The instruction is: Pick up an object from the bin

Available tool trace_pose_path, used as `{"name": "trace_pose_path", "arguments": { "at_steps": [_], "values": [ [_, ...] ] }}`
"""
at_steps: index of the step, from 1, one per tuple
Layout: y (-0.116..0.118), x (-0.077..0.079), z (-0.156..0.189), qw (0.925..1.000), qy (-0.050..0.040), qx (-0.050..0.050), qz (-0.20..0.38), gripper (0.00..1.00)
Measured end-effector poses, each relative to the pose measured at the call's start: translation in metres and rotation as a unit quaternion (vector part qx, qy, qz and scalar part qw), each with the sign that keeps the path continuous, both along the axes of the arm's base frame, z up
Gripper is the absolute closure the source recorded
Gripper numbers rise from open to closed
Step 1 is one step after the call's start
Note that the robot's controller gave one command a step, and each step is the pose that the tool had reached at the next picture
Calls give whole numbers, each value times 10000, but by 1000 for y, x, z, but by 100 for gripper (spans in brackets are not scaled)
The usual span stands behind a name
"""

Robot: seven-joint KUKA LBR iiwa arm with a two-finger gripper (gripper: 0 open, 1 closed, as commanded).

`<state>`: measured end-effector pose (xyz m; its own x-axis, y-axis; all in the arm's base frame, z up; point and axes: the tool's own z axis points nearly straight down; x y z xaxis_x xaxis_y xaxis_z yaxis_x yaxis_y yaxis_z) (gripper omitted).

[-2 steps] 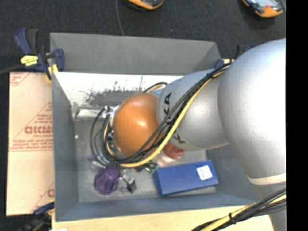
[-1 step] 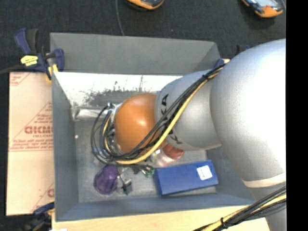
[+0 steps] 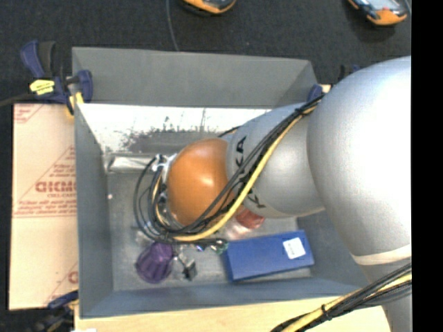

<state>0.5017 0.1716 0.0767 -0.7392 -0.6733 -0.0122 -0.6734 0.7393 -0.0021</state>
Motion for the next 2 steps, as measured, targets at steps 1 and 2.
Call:
{"name": "trace_pose_path", "arguments": {
  "at_steps": [1,2],
  "values": [
    [-10,-9,-6,9931,4,15,-1174,0],
    [10,-16,4,9652,-64,-4,2616,100]
  ]
}}
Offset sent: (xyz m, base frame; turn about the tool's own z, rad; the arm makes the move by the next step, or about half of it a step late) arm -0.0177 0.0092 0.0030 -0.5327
